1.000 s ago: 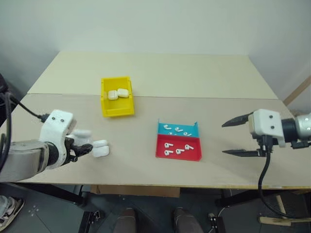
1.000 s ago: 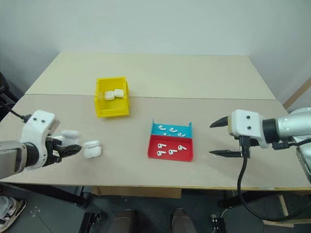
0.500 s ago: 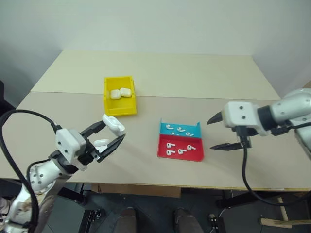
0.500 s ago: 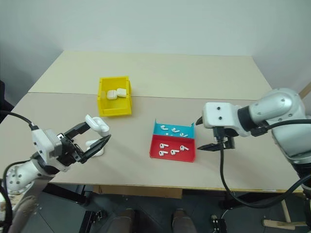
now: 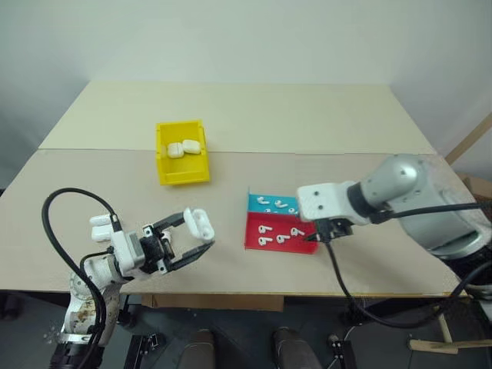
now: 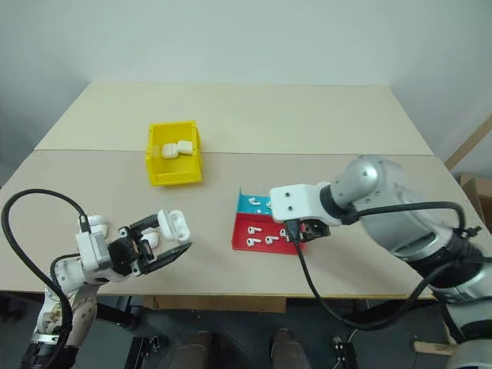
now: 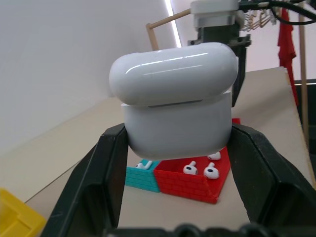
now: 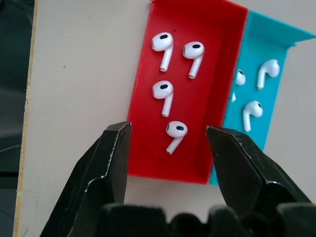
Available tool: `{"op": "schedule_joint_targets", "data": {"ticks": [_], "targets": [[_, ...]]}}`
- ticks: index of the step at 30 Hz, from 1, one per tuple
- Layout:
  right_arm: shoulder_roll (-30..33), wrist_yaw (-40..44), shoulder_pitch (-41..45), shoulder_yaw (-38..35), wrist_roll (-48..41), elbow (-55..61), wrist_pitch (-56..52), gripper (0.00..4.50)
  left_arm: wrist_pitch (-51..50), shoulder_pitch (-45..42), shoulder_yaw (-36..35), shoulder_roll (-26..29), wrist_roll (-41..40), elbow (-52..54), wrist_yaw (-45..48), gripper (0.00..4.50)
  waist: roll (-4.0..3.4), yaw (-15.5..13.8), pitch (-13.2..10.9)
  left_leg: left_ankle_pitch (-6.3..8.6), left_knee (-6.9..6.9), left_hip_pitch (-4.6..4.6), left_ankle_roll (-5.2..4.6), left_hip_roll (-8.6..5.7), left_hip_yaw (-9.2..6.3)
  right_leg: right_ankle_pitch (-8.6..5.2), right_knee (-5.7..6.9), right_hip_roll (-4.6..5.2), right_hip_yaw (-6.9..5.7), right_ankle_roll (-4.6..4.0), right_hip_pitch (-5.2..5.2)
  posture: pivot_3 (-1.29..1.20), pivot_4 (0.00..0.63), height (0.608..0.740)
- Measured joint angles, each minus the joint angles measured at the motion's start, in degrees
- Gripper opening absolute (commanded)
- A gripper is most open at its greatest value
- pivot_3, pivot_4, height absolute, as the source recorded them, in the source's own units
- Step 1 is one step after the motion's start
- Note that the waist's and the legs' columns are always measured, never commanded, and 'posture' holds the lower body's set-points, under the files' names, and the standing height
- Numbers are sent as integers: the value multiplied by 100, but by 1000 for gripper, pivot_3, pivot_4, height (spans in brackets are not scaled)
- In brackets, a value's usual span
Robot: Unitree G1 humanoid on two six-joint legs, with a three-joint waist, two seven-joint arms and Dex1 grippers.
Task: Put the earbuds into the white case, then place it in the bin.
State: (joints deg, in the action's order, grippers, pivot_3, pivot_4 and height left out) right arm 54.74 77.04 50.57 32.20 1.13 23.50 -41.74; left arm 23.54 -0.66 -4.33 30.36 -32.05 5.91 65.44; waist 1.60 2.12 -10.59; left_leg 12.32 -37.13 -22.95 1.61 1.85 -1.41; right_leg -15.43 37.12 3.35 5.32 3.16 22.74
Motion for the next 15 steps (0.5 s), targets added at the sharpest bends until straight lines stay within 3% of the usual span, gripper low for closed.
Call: {"op": "schedule_joint_targets", "data": {"ticks": [15], "targets": [[-1136, 15, 337, 982, 828, -952, 8, 2912, 245, 496, 89, -301, -137, 180, 554, 2738, 0, 48, 1, 0, -3, -1, -2, 2, -7, 2, 7, -2, -5, -2, 4, 0, 150, 740]]}}
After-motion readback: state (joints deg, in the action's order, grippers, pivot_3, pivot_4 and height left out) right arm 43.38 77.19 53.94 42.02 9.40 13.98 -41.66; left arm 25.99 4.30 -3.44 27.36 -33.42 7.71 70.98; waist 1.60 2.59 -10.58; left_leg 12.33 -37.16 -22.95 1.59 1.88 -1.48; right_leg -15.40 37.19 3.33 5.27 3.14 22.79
